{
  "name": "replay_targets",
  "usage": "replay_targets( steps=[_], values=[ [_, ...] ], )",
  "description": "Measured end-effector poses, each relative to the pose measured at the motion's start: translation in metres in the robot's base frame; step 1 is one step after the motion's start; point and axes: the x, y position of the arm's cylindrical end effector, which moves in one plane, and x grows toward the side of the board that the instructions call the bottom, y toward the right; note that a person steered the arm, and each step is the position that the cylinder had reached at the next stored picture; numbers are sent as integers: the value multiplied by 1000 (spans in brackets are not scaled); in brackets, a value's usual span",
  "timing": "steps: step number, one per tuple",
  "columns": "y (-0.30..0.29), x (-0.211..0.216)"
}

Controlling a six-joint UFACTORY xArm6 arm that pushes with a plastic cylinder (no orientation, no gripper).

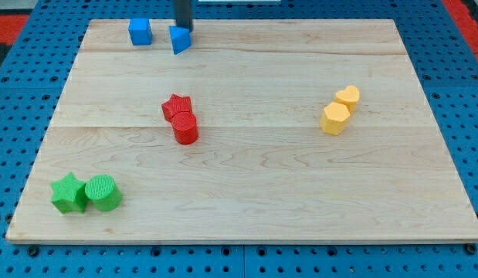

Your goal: Place the blue cube to the left of the blue triangle

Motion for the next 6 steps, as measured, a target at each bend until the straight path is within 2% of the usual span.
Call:
replay_targets(
  steps=[2,3,4,5,6],
  values=[
    [-57,-23],
    [-127,-22],
    [-144,-5],
    [-75,5],
    [-37,13]
  ],
)
